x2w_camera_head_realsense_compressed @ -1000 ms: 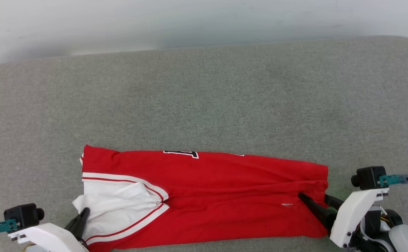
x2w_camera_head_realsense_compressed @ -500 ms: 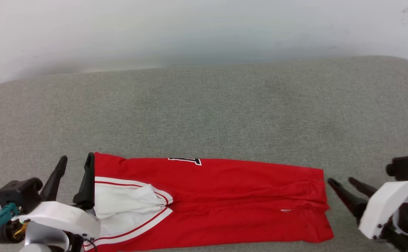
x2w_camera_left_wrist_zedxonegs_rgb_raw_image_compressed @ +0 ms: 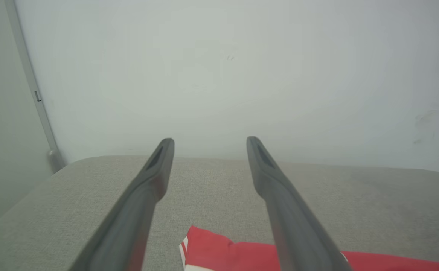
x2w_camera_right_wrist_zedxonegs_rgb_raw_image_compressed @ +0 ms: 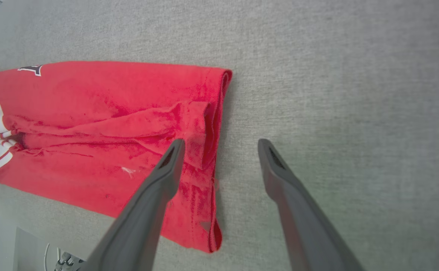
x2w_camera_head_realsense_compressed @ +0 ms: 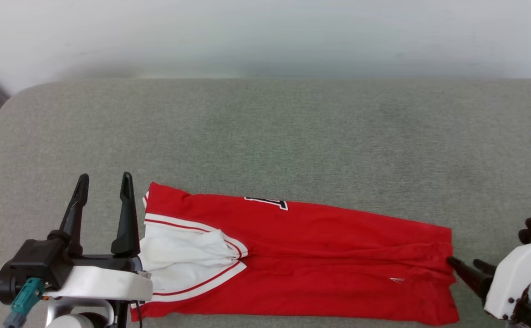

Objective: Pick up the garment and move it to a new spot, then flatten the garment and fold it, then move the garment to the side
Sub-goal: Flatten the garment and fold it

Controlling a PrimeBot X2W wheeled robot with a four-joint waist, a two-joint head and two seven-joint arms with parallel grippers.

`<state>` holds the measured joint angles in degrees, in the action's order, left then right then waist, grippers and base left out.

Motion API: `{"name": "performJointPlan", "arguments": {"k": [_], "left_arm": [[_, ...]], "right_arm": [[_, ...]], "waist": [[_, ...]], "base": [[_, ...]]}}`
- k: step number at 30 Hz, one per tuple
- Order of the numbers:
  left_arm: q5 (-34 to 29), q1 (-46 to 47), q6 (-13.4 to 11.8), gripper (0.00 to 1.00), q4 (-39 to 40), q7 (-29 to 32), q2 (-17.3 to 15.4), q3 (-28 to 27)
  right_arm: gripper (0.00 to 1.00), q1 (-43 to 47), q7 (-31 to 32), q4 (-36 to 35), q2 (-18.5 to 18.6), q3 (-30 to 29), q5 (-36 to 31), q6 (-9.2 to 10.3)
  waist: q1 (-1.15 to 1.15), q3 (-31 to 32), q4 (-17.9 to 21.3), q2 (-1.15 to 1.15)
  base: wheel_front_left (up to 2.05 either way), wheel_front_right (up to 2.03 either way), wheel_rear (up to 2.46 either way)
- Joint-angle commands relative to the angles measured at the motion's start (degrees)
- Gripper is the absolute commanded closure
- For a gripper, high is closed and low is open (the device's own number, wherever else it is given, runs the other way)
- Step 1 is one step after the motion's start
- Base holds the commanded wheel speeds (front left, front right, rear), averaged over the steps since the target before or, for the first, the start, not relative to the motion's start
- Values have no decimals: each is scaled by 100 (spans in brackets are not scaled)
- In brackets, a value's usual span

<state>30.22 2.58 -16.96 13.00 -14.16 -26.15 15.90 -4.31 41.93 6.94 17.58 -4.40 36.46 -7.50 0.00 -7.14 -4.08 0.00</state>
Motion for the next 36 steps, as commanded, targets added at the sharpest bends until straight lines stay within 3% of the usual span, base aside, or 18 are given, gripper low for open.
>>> {"name": "performJointPlan", "arguments": {"k": [1,11,13,14,22,29,36], "left_arm": [[-51,71,-31,0,34,-31,42,27],[-191,184,11,0,22,23,122,306],[-185,237,37,0,-17,33,140,348],[-184,269,51,0,-37,30,150,354],[-144,247,123,0,-203,34,139,400],[-218,102,26,0,-277,78,-2,371],[-244,-71,-117,0,-228,105,-26,352]], "right_arm": [[0,61,28,53,-100,15,30,2],[0,-166,162,673,-546,216,208,3],[85,-201,191,751,-587,297,226,3],[100,-228,224,791,-604,341,253,3],[100,-396,53,674,-459,509,273,2],[100,-457,-12,337,-230,618,173,2],[100,-205,59,266,-21,146,148,2]], "waist": [[0,-102,-119,0],[0,-332,-287,0],[0,-341,-277,0],[0,-340,-270,0],[0,-170,-174,0],[0,58,13,0],[0,142,220,0]], "base": [[0,0,0],[0,0,0],[0,0,0],[0,0,0],[0,0,0],[0,0,0],[0,0,0]]}}
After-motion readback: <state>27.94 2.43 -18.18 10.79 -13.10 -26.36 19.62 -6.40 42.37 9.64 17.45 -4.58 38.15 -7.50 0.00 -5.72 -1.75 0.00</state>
